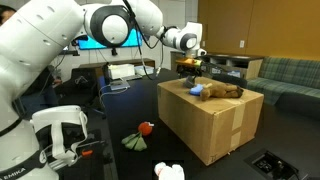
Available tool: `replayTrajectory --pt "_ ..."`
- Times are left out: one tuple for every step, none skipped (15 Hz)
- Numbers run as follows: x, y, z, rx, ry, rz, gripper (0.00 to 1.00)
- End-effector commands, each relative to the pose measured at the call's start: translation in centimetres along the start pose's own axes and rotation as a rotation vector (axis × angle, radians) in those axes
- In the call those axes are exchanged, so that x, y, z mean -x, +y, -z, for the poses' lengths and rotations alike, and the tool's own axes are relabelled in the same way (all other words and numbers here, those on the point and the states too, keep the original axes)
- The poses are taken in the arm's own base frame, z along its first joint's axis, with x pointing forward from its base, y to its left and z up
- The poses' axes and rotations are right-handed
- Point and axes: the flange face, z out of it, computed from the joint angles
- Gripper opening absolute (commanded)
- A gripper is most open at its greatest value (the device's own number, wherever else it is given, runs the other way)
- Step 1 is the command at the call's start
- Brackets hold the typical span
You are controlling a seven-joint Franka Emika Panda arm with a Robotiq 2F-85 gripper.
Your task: Put the objects on the surface on the box and the objects on the box on the counter top
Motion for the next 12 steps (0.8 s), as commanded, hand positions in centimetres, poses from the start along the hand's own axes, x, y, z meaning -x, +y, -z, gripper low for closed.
replayTrajectory --pt "1.4 1.4 0.0 0.058 0.007 0.042 1.0" --pt "1.7 1.9 -0.3 0.068 0.003 0.047 1.0" --pt "2.1 2.4 -1.1 0.077 -0.007 0.051 1.0" --pt "2.6 2.9 -1.6 0.089 -0.014 0.05 1.0" --pt "2.9 3.3 -2.1 0.101 -0.022 0.054 1.0" --pt "3.1 3.6 -2.4 0.108 -0.029 0.059 1.0" --pt "3.2 3.9 -2.3 0.113 -0.032 0.056 0.75" --pt "3.2 3.9 -2.0 0.118 -0.032 0.055 0.74" --pt "3.2 4.0 -1.7 0.12 -0.036 0.056 0.67" --pt "3.3 4.1 -1.3 0.122 -0.042 0.053 0.6" --pt "3.3 4.1 -0.9 0.123 -0.049 0.051 0.53" --pt "3.4 4.0 -0.2 0.106 -0.065 0.053 0.43"
